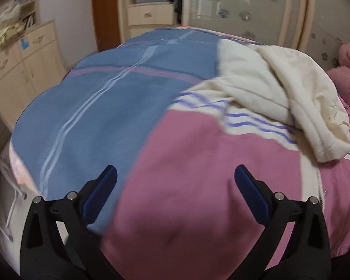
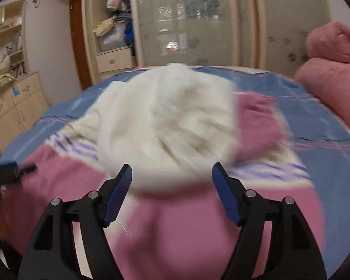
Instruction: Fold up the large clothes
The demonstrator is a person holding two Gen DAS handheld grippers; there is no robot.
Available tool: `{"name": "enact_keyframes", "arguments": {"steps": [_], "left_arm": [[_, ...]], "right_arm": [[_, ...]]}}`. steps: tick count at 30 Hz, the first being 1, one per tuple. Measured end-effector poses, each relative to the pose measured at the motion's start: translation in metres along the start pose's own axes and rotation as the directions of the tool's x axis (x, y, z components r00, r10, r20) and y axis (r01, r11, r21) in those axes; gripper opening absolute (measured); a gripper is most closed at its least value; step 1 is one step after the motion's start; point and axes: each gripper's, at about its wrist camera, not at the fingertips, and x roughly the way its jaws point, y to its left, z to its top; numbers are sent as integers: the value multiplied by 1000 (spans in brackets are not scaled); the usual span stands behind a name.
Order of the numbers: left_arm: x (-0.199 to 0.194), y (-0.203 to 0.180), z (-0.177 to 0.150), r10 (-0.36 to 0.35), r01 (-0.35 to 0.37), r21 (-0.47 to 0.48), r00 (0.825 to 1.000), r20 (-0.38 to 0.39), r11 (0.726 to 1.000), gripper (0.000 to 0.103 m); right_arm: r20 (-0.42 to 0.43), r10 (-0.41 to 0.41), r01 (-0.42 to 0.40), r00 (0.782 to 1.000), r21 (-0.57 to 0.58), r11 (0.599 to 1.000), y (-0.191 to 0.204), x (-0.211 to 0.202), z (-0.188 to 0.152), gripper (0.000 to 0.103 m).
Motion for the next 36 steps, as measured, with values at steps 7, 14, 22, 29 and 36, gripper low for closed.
{"name": "enact_keyframes", "arguments": {"steps": [7,14,22,29,36], "left_arm": [[7,49,-49,-52,37,-80,980,-191,996,101],[-2,56,-65,-138,116,-116,970,-202,986,101],[-15,35,-93,-113,131,63,966,-234,989,101],[-19,24,-100,-147,170,70,955,-258,983,101],[-9,18,-94,-164,184,53,950,-266,982,101]], "right_arm": [[-268,-118,194,956,277,941,-132,-33,-70,72],[-278,216,-21,936,568,823,-165,-33,-136,72],[-335,209,-19,919,491,871,-149,-32,-137,76],[-310,348,-133,884,548,826,-155,-38,-152,76],[-282,410,-188,867,577,795,-160,-31,-155,76]]}}
